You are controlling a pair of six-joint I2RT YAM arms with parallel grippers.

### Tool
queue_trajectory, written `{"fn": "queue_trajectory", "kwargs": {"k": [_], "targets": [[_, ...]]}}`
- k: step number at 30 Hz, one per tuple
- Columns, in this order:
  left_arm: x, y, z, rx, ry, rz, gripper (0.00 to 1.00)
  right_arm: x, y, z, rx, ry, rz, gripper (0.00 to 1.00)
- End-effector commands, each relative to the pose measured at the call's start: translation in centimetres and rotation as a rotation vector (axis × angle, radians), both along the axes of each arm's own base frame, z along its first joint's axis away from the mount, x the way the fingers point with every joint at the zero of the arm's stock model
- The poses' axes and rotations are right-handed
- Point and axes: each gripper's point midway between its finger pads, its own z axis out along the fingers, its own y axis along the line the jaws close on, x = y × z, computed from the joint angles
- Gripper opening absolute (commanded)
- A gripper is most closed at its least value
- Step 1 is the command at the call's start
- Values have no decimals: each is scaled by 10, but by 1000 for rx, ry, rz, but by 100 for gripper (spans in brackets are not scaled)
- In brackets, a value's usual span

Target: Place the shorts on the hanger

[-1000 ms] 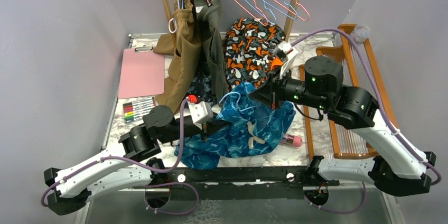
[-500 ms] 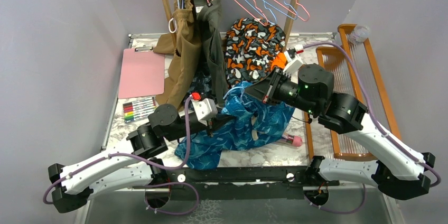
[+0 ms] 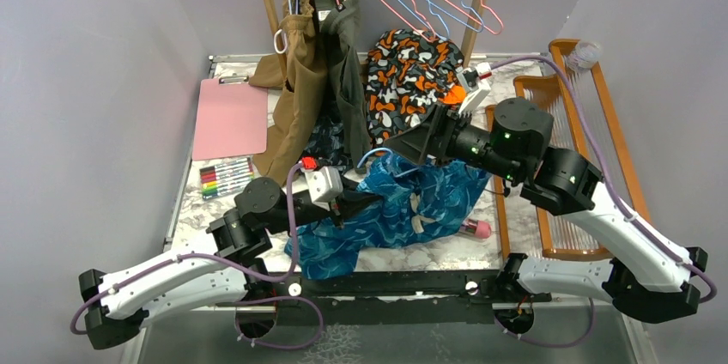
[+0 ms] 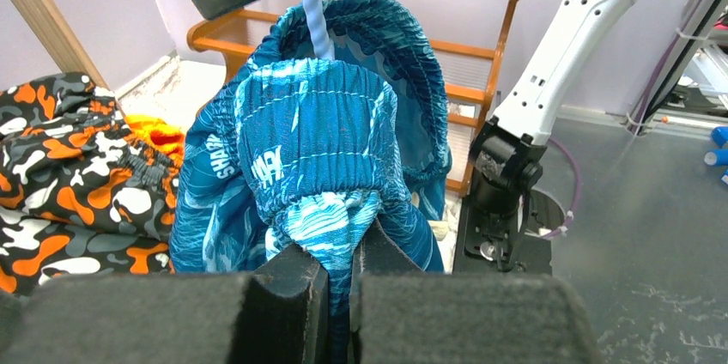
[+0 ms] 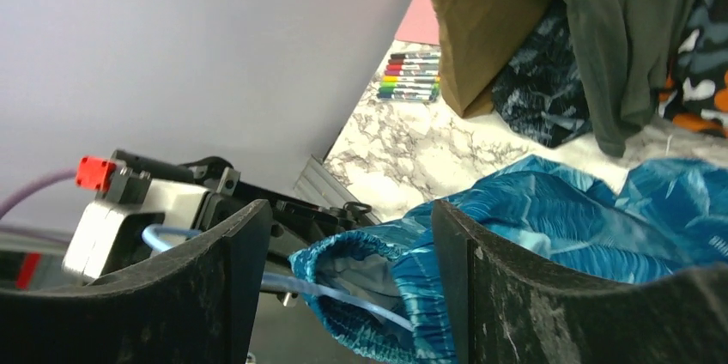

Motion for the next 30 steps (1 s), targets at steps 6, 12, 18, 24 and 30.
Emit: {"fn": "queue_trajectory", "kwargs": {"k": [6, 12, 18, 24, 30], "targets": [[-25, 12, 52, -184, -67, -95, 0, -42, -6, 38, -132, -398, 333, 72], [-36, 15, 60, -219, -55, -148, 0, -67, -4, 58, -125, -564, 506, 72], [-36, 13, 58, -222, -42, -152, 0, -81, 12, 54, -96, -603, 642, 72], [-33, 12, 53, -231, -29, -137, 0, -89, 24, 56, -54, -623, 725, 71], [-31, 13, 52, -230, -25, -126, 0, -87, 37, 48, -54, -597, 774, 64]]}}
